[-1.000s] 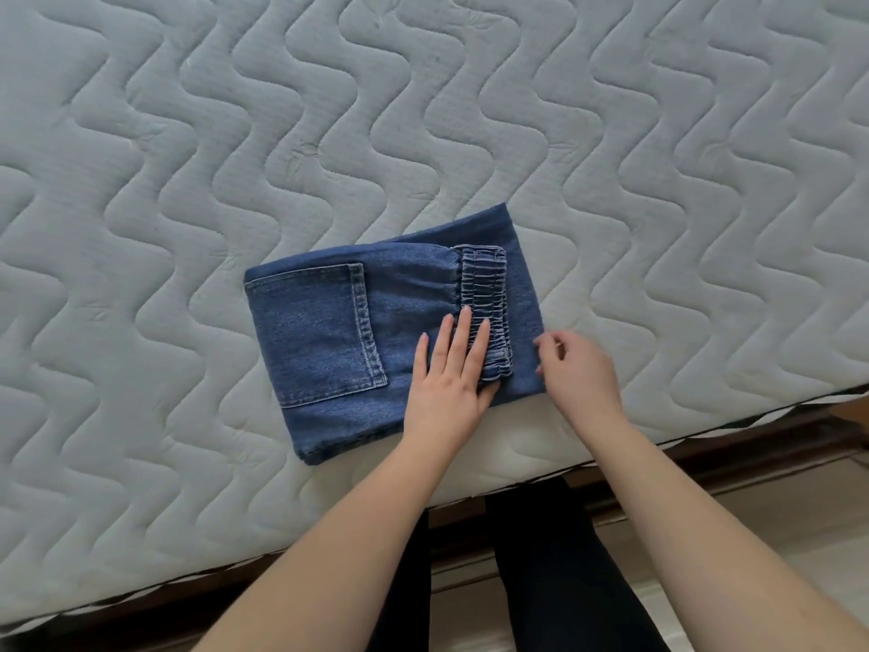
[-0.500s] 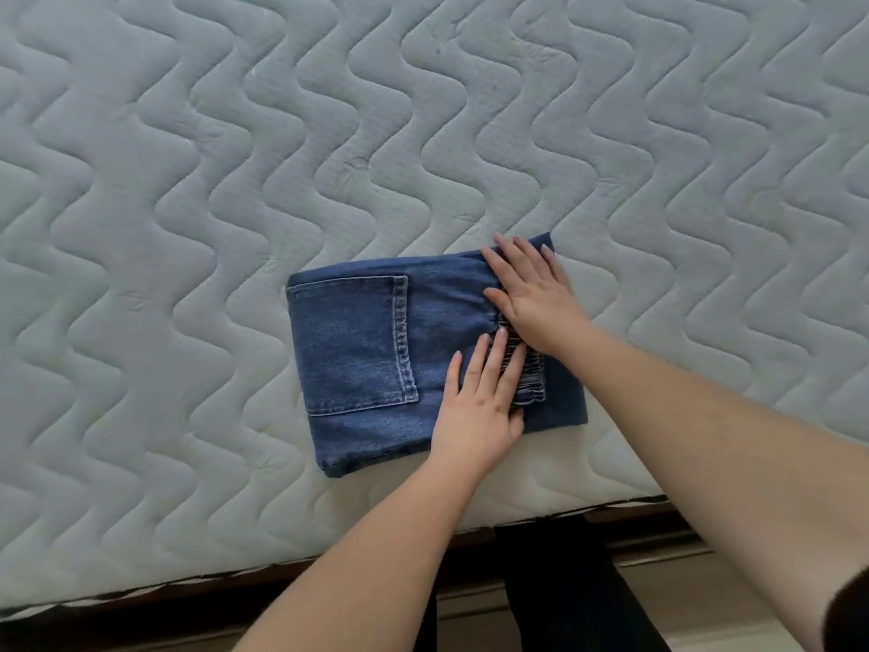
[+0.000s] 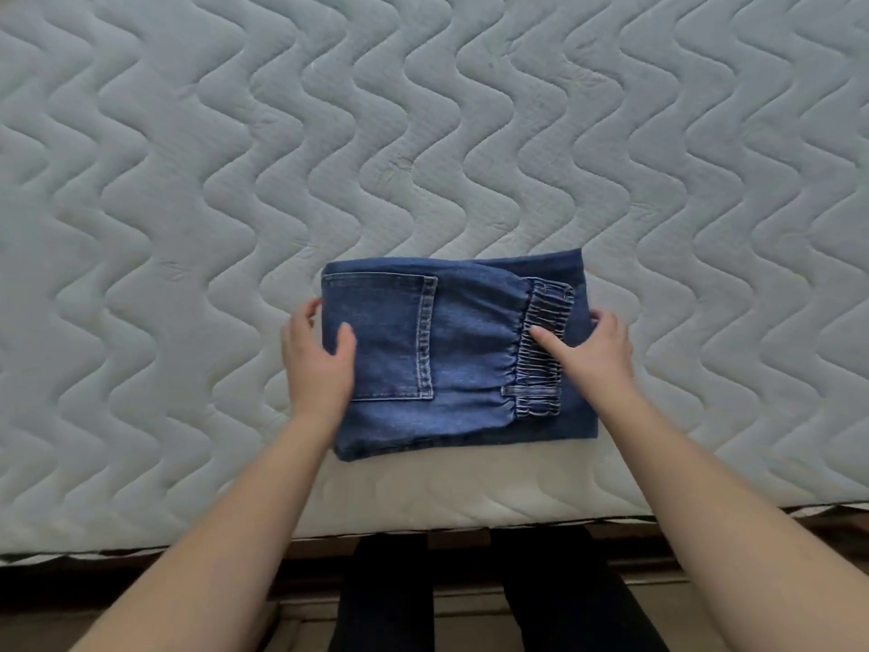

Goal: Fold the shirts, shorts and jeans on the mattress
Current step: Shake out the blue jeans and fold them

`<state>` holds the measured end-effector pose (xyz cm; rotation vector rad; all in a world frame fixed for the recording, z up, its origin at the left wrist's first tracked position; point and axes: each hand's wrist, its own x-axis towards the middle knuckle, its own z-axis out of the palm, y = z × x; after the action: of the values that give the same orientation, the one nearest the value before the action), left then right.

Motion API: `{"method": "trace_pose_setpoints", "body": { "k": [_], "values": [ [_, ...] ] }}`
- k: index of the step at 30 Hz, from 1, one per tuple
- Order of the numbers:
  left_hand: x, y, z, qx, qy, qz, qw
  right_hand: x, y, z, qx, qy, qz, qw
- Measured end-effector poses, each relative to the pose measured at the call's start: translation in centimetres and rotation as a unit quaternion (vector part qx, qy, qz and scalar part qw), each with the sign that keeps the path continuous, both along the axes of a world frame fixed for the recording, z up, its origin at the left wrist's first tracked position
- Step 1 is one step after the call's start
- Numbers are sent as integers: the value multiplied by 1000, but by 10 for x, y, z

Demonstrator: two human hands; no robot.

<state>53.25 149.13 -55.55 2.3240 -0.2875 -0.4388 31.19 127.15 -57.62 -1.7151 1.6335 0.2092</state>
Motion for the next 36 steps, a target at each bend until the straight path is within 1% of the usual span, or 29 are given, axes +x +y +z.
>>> {"method": "trace_pose_setpoints", "body": {
  "k": [1,2,4,6,8,10,13,17,20,24,26,29,34,36],
  "values": [
    [9,6,-5,0,69,56,996,0,-3,0,18,-14,-6,1000],
    [15,10,-10,-17,149,91,985,0,-5,-1,34,-26,-5,999],
    [23,17,-19,-37,291,105,950,0,-8,-1,49,-54,13,997],
    [26,23,-24,-27,379,83,921,0,-8,-2,55,-87,25,994],
    [25,26,-23,-33,424,59,903,-1,-4,-2,69,-119,17,990],
    [24,27,-21,-51,421,43,904,-2,0,-1,79,-144,11,986],
    [21,27,-19,-62,384,26,921,-1,5,-1,81,-186,16,979],
    [15,28,-14,-42,370,-4,928,-3,12,0,73,-217,15,973],
    [9,30,-11,-31,338,9,941,-6,13,-1,80,-229,25,970],
    [-7,36,6,-51,312,25,948,-14,11,12,79,-244,43,966],
    [-17,40,27,-77,305,29,949,-24,13,30,76,-251,45,964],
    [-32,42,71,-98,286,6,953,-47,15,72,70,-259,31,963],
    [-48,31,162,-116,266,-56,955,-86,19,164,25,-263,18,964],
    [-53,23,196,-125,269,-84,951,-102,22,205,-10,-258,18,966]
  ]
}}
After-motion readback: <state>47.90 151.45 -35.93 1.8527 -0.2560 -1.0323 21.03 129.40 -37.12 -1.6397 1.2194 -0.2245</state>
